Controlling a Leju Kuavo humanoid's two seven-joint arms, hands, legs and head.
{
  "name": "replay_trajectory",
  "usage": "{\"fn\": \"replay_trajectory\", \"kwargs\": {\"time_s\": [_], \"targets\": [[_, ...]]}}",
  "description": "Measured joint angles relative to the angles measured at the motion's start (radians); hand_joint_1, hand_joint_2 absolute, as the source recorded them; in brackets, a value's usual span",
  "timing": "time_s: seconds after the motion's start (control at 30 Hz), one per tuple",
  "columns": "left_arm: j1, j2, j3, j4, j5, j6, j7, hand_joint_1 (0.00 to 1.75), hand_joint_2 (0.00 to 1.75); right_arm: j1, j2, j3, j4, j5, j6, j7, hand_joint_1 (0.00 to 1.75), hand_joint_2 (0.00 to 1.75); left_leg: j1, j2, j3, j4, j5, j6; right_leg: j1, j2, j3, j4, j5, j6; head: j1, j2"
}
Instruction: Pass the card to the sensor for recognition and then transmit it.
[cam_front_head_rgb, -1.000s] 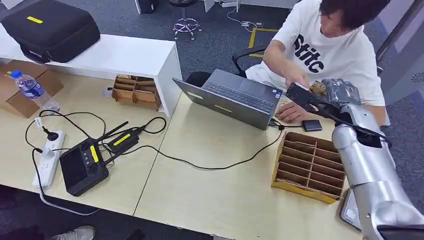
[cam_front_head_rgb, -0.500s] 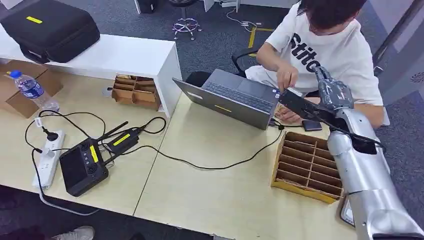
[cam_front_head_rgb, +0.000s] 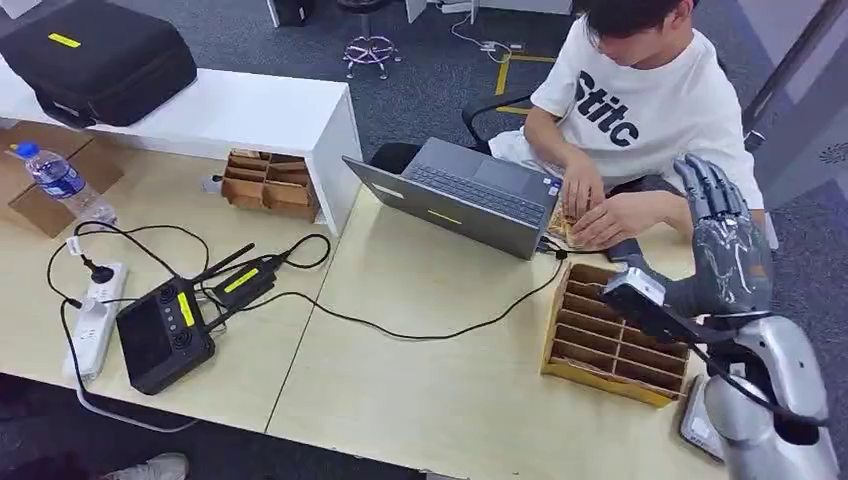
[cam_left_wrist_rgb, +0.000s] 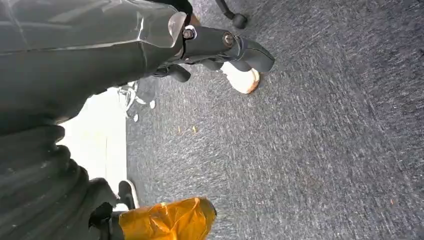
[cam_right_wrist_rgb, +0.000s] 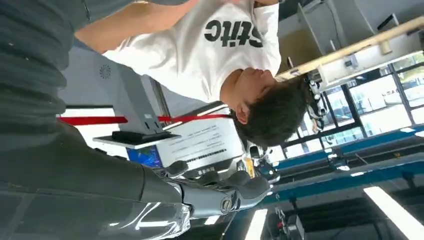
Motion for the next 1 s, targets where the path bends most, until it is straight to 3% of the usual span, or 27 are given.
{"fn": "replay_trajectory", "kwargs": {"time_s": [0.13,0.33,0.43,0.6,0.83,1.0], "targets": [[0.0,-0.002,0.017,0.0,0.011,0.002,-0.005,0.0,1.75,0.112,-0.018,-0.028,-0.121,-0.057,-0.039,-0.073,0.0,1.75,0.0,-0.004,0.001,0.0,0.0,0.0,0.0,-0.003,0.002,0.0,-0.002,0.001,0.0,0.0],[0.003,-0.01,0.057,0.0,0.024,0.006,-0.009,0.0,1.75,0.404,-0.021,-0.055,-0.313,-0.075,-0.158,-0.186,0.0,1.75,0.0,-0.004,0.001,0.0,-0.003,-0.001,0.0,-0.004,0.002,0.0,-0.005,-0.001,-0.001,0.0],[0.003,-0.013,0.072,0.0,0.027,0.008,-0.013,0.0,1.75,0.503,-0.018,-0.059,-0.347,-0.073,-0.186,-0.191,0.0,1.75,0.0,-0.004,0.001,0.0,-0.004,0.0,0.0,-0.004,0.002,0.0,-0.005,-0.001,0.0,0.0],[0.002,-0.017,0.09,0.0,0.023,0.008,-0.014,0.0,1.75,0.594,0.003,-0.058,-0.35,-0.12,-0.167,-0.18,0.0,1.75,0.0,-0.003,0.001,0.0,-0.005,0.0,0.0,-0.004,0.002,0.0,-0.006,-0.001,0.0,0.0],[0.0,-0.019,0.101,0.0,0.021,0.008,-0.014,0.0,1.75,0.626,0.021,-0.057,-0.333,-0.127,-0.165,-0.18,0.0,1.75,0.0,-0.002,0.002,0.0,-0.005,0.0,0.0,-0.003,0.003,0.0,-0.006,-0.001,0.0,0.0],[-0.001,-0.019,0.103,0.0,0.007,0.011,-0.014,0.0,1.75,0.63,0.029,-0.056,-0.3,-0.071,-0.169,-0.108,0.0,1.75,0.0,-0.003,0.002,0.0,-0.005,0.0,0.0,-0.003,0.003,0.0,-0.006,-0.001,0.0,0.0]]}}
